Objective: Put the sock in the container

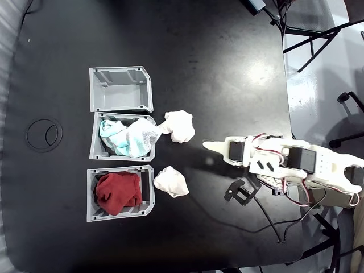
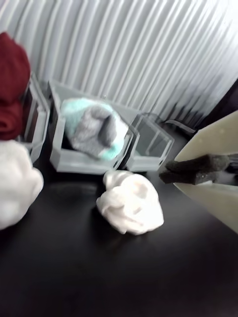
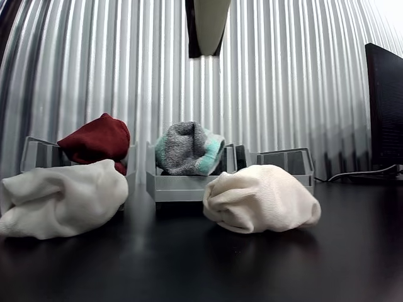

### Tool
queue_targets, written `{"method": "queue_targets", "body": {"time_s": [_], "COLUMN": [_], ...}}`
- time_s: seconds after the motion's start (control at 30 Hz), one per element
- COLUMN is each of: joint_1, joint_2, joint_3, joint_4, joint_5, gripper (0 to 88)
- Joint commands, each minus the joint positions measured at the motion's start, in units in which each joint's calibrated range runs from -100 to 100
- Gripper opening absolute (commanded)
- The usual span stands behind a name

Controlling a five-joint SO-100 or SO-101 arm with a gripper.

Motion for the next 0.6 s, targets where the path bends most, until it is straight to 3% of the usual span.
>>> {"method": "queue_targets", "body": {"time_s": [0.0, 0.57], "joint_1": [0.23, 0.15], "joint_2": [-7.22, -36.25], "joint_3": [1.14, 25.76], "joint_4": [-1.18, -1.26], "joint_5": [-0.24, 0.05], "gripper": [1.4, 1.4]}}
